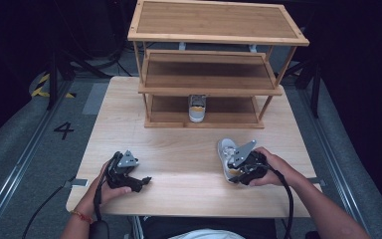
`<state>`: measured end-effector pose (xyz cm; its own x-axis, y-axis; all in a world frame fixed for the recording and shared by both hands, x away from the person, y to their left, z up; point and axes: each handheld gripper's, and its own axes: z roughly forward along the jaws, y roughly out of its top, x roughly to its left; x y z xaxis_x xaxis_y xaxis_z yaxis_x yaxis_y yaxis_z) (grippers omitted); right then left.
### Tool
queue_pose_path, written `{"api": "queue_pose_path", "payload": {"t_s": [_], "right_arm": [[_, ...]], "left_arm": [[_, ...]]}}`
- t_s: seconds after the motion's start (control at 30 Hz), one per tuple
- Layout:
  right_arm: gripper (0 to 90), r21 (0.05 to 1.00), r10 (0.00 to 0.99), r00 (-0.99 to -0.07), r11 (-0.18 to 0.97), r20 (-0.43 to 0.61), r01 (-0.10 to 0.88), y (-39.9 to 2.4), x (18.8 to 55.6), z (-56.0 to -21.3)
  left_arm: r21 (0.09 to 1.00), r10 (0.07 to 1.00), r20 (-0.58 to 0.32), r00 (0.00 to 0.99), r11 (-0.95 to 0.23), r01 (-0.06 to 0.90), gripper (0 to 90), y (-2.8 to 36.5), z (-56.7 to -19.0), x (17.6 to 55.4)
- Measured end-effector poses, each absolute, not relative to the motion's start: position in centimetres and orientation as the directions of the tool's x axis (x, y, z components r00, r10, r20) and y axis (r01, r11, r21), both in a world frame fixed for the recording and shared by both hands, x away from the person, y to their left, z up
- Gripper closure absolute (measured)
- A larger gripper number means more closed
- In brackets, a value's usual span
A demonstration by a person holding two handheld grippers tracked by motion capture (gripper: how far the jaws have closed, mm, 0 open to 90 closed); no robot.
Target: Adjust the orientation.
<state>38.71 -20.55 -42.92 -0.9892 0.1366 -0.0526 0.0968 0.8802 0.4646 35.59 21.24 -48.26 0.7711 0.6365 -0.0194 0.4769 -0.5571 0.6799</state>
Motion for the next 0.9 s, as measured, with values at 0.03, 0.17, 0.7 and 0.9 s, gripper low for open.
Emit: {"api": "queue_pose_path", "payload": {"t_s": [0.03,0.17,0.7,0.9], "right_arm": [[63.5,0.462,0.132,-0.991,0.881,-0.035,0.101,-20.4,38.9,-42.9],[65.8,0.449,0.128,-0.992,0.887,-0.014,0.108,-20.2,39.3,-42.8],[72.3,0.440,0.091,-0.996,0.895,-0.022,0.072,-20.0,40.3,-41.8],[72.2,0.457,0.076,-0.996,0.888,-0.047,0.046,-20.2,40.7,-40.3]], "left_arm": [[0.679,0.635,-0.012,0.772,-0.561,0.473,13.6,21.3,-48.2,35.6],[0.680,0.636,-0.019,0.771,-0.557,0.477,13.6,21.2,-48.3,35.6],[0.680,0.636,-0.019,0.771,-0.558,0.477,13.6,21.2,-48.3,35.6],[0.679,0.635,-0.014,0.772,-0.561,0.473,13.6,21.3,-48.2,35.6]]}}
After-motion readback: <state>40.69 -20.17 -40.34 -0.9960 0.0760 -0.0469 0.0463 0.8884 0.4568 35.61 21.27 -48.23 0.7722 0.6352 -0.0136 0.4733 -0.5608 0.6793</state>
